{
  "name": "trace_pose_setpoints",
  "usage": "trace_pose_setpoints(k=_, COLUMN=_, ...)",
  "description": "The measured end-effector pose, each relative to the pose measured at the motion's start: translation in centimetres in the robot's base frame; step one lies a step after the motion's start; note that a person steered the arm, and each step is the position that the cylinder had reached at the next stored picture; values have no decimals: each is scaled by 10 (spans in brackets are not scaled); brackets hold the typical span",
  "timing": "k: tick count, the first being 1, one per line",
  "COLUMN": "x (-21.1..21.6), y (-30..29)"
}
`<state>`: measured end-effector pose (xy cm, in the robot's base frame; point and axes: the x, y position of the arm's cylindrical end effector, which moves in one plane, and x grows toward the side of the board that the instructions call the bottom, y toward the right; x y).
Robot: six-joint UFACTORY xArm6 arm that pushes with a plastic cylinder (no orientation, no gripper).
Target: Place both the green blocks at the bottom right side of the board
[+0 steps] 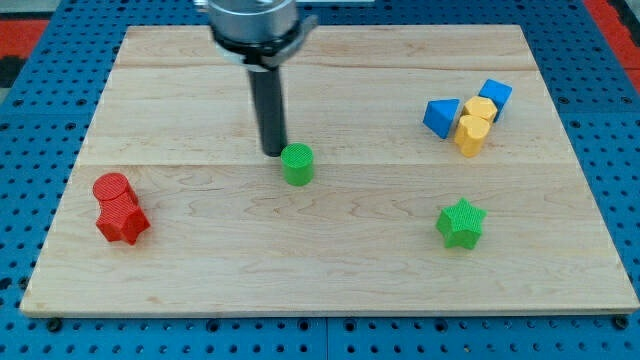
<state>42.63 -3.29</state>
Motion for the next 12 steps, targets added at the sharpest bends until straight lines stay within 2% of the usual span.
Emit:
trace_pose_setpoints(k=1, x=23, y=85)
trace_pose_setpoints(k=2, x=21, y=17)
trace_pose_setpoints(k=3, x=17, y=-5)
trace_pose_setpoints(k=4, x=58, y=27)
trace_pose_setpoints(k=5, x=75, y=79)
trace_pose_setpoints(k=6, x=78, y=77)
trace_pose_setpoints(k=7, x=91, y=49)
trace_pose_setpoints(k=8, x=111, y=105)
trace_pose_setpoints(k=10, x=111, y=125)
trace_pose_setpoints(k=12, x=69, y=61)
